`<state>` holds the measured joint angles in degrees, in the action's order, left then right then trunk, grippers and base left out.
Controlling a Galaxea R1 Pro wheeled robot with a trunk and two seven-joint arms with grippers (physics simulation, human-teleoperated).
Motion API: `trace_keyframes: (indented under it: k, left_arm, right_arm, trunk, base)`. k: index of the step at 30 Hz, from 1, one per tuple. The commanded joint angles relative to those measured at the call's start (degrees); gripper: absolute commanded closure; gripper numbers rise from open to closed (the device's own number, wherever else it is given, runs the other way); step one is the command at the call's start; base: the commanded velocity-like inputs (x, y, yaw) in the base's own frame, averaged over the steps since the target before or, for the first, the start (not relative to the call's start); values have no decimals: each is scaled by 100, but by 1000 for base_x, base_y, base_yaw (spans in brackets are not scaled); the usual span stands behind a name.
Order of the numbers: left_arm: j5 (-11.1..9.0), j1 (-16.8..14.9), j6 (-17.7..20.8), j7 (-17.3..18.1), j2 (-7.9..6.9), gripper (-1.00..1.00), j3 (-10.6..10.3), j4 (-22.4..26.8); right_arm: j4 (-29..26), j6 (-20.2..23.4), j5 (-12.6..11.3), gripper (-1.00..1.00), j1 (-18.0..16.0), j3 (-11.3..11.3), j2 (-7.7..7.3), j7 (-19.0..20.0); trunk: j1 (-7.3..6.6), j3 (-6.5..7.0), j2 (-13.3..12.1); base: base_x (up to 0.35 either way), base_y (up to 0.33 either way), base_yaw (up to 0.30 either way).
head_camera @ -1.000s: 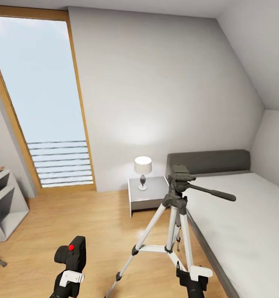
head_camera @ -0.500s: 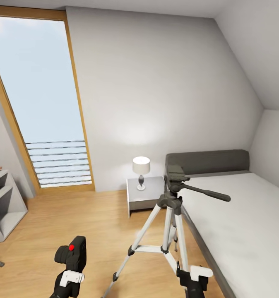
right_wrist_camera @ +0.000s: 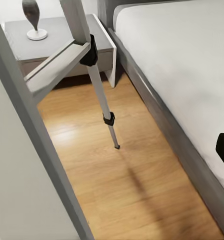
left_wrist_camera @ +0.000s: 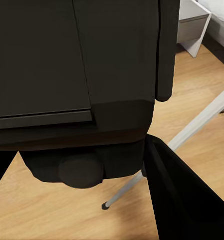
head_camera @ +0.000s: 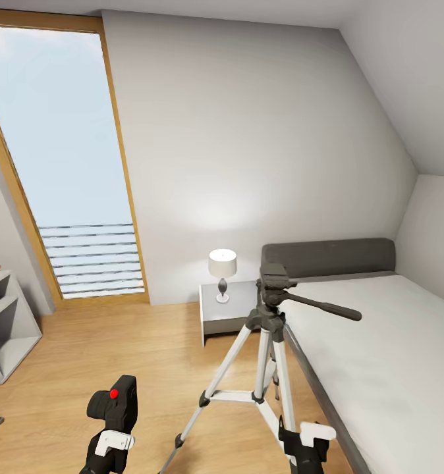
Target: Attach the digital camera to the camera tripod in the bedroom.
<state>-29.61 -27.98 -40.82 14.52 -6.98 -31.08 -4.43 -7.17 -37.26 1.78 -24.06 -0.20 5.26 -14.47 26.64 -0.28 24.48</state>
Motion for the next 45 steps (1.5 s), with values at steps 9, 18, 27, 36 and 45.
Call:
trace_keyframes:
  k: [9, 18, 27, 36, 45]
  left_arm:
    - [-54, -6, -23, 33, 1, 100, -29, -17]
    - [-54, -6, -23, 31, 4, 100, -29, -16]
    - [-54, -6, -23, 32, 4, 100, -29, -18]
    - [-54, -6, -23, 34, 3, 100, -29, -18]
    - [-54, -6, -23, 34, 0, 100, -29, -21]
  right_arm:
    - [-6, -28, 37, -100, -2, -20, -34, 671]
    - [-13, -35, 118, -100, -2, -13, -42, 1036]
    - [-13, -45, 430, -100, -2, -15, -50, 1052]
    - [-13, -52, 446, -100, -2, -15, -51, 1044]
    - [-13, -35, 451, -100, -2, -15, -50, 1043]
  trunk:
    - [2, -3, 5]
    - [2, -3, 5]
    - [2, -3, 5]
    - [2, -3, 5]
    - [2, -3, 5]
  base:
    - [0, 0, 0]
    - [-21, -58, 0]
    - [-101, -97, 0]
    - [-89, -108, 0]
    - [-11, -17, 0]
